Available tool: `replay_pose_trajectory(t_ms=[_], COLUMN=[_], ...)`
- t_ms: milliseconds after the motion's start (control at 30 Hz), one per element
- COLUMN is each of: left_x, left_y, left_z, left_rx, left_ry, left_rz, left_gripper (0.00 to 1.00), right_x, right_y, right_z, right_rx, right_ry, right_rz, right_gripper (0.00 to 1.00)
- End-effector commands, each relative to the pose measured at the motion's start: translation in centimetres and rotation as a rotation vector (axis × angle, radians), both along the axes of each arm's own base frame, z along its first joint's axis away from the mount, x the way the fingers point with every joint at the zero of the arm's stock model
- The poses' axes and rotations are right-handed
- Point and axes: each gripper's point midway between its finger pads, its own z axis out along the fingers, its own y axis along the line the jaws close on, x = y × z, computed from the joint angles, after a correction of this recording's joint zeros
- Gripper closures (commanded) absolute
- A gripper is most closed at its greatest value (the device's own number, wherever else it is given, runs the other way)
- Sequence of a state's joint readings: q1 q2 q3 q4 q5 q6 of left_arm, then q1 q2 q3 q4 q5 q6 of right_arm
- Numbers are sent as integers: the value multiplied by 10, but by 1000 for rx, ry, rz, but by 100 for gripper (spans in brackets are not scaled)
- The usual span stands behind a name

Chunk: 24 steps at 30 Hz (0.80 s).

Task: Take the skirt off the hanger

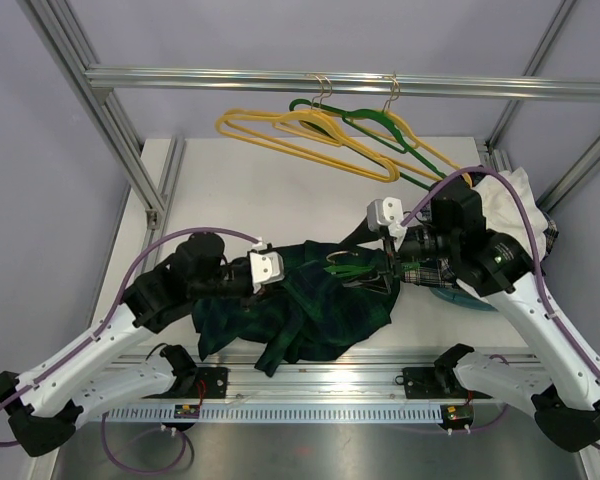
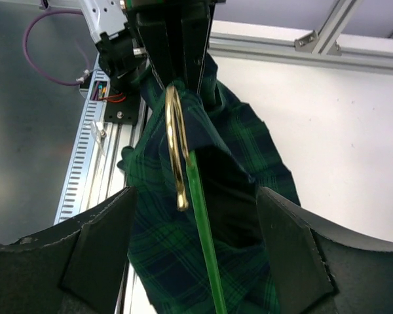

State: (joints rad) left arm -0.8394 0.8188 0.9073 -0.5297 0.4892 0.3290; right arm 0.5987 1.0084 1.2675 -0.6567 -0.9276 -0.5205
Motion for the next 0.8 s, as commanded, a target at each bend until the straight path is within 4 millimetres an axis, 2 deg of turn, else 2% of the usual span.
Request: replay_pose_trajectory(t_ms=[0, 167, 300, 400, 533, 567, 600, 667, 733, 767], left_x=[4, 1, -1, -3, -2, 0, 1, 8, 22, 27], left_y=[-2, 0, -2, -7, -11, -12, -12, -11, -6, -4], left_z=[30, 35, 38, 39, 38, 39, 39, 39, 40, 41], left_rx=[-89, -98, -119, -140, -161, -171, -179, -196, -209, -223], left_ry=[-95, -115, -112, -99, -88, -94, -85, -72, -65, -55], left_rz=[4, -6, -22, -37, -35, -31, -20, 40, 140, 188], left_gripper=[100, 100, 100, 100, 100, 100, 100, 91, 73, 46], right_x=[-2, -6, -6, -2, 5, 6, 9, 17, 25, 30], right_y=[-14, -24, -23, -18, -14, -14, -17, -22, -31, -35], right_z=[-6, -34, -51, -61, -63, -63, -62, -65, -67, -69], right_rx=[-38, -106, -126, -134, -140, -142, -149, -182, -209, -227], right_ry=[-10, -7, -1, 17, -3, -12, -36, -70, -94, -96], right_rz=[-35, -12, 20, 37, 57, 53, 40, -12, -71, -104], right_gripper=[20, 21, 25, 31, 56, 78, 84, 100, 100, 100])
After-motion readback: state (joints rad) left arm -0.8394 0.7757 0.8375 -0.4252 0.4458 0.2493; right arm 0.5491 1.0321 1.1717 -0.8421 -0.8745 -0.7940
